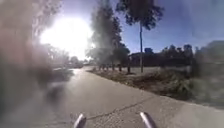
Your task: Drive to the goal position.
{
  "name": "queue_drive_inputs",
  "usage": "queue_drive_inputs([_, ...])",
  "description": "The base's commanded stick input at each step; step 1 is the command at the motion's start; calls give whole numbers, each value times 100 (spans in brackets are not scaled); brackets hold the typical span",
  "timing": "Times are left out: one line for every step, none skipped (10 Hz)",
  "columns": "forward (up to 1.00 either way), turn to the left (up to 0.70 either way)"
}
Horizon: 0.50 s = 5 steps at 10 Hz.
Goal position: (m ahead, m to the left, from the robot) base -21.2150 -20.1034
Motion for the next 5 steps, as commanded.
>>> queue_drive_inputs([0, -100])
queue_drive_inputs([0, -100])
queue_drive_inputs([0, -100])
queue_drive_inputs([0, -100])
queue_drive_inputs([0, -100])
